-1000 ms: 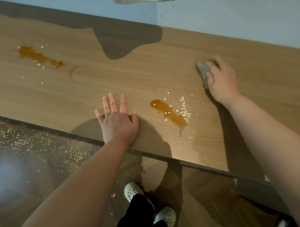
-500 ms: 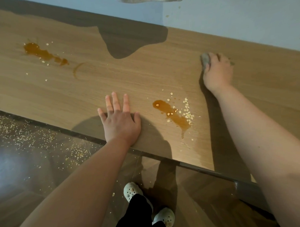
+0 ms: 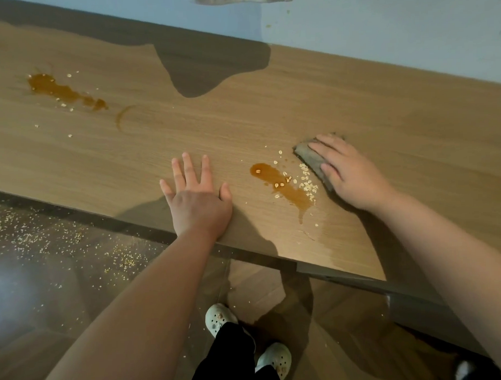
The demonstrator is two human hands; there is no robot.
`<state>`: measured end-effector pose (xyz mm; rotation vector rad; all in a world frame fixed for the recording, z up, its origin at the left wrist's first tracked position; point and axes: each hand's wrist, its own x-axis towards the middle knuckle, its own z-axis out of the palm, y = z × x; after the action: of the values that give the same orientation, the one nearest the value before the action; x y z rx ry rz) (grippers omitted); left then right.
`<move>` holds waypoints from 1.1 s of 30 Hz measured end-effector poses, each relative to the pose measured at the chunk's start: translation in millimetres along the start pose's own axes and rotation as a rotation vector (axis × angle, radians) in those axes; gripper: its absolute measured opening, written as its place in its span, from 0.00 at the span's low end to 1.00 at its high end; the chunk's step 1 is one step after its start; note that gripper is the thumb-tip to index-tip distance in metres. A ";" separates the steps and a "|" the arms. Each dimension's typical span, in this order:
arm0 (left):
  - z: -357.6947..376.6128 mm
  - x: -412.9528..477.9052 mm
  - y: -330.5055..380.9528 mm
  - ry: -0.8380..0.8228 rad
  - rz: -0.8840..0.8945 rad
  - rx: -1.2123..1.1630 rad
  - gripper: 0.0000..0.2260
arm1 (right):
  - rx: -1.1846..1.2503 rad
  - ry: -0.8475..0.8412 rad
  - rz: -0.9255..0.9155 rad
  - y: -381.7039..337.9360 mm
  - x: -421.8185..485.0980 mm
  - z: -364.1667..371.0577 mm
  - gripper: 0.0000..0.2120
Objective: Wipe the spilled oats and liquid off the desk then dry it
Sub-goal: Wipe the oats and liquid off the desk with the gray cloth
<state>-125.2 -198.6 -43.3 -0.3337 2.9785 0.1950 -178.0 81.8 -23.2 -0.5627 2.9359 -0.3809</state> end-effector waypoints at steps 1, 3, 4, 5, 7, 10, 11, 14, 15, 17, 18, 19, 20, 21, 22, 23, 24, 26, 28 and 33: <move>-0.2 0.1 0.1 -0.004 0.000 0.002 0.30 | -0.015 0.001 0.032 11.3 -3.1 -6.5 0.23; -0.5 1.0 0.4 -0.005 -0.001 0.013 0.30 | 0.074 0.119 0.284 30.3 -9.5 -11.7 0.22; -0.5 1.5 0.3 -0.005 -0.001 0.014 0.30 | 0.123 0.206 0.431 27.9 -13.2 -9.2 0.22; -0.6 1.9 0.2 -0.006 -0.002 0.009 0.30 | 0.130 0.276 0.521 16.1 -15.8 -2.0 0.22; -0.2 1.9 -0.4 -0.011 -0.004 0.000 0.30 | 0.055 0.281 0.495 -13.3 -23.2 13.7 0.22; 0.2 2.1 -0.9 -0.019 -0.001 -0.007 0.31 | -0.079 0.140 0.343 -14.5 -50.6 13.6 0.23; 0.1 2.2 -1.0 -0.017 -0.001 -0.010 0.31 | -0.104 0.149 0.400 -4.5 -59.1 9.1 0.23; -0.5 1.7 -1.1 -0.014 0.002 -0.010 0.30 | -0.034 0.243 0.684 -2.6 -71.8 11.7 0.24; -1.0 1.5 -1.2 -0.017 0.004 -0.007 0.30 | -0.022 0.242 0.688 -18.9 -67.7 17.6 0.24; -2.2 1.3 -0.6 -0.025 0.013 0.004 0.30 | -0.033 0.191 0.573 -55.2 -56.2 30.7 0.25; -2.7 1.5 -0.4 -0.031 0.015 0.009 0.30 | -0.036 0.156 0.497 -68.9 -52.6 34.1 0.25; -3.0 1.3 -0.5 -0.037 0.015 0.014 0.30 | -0.038 0.134 0.444 -75.7 -51.0 34.1 0.25; -2.9 1.8 -0.8 -0.041 0.013 0.017 0.30 | -0.043 0.122 0.425 -74.7 -51.4 32.8 0.25; -3.0 2.0 -0.5 -0.046 0.011 0.014 0.30 | -0.048 0.124 0.450 -69.5 -54.9 31.1 0.25; -3.2 2.1 -0.3 -0.052 0.011 0.011 0.30 | -0.041 0.148 0.522 -63.8 -61.4 30.8 0.25; -3.8 2.1 -0.2 -0.056 0.013 0.012 0.30 | -0.017 0.194 0.631 -60.4 -69.3 32.5 0.25; -4.5 1.9 -0.1 -0.059 0.018 0.023 0.30 | 0.017 0.245 0.750 -62.7 -74.8 33.7 0.25; -7.2 1.2 -1.1 -0.070 0.036 0.045 0.30 | 0.074 0.308 0.935 -85.6 -67.7 39.3 0.26; -9.9 1.6 -5.7 -0.075 0.069 0.034 0.30 | 0.095 0.301 0.967 -118.1 -46.0 48.2 0.27; -24.6 24.4 -54.5 -0.044 0.391 0.128 0.27 | 0.031 0.203 0.815 -136.7 -26.0 51.3 0.27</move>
<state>-139.4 -259.9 -29.0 0.2663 2.9618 0.0492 -98.0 -42.6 -33.7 0.7093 3.0047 -0.3819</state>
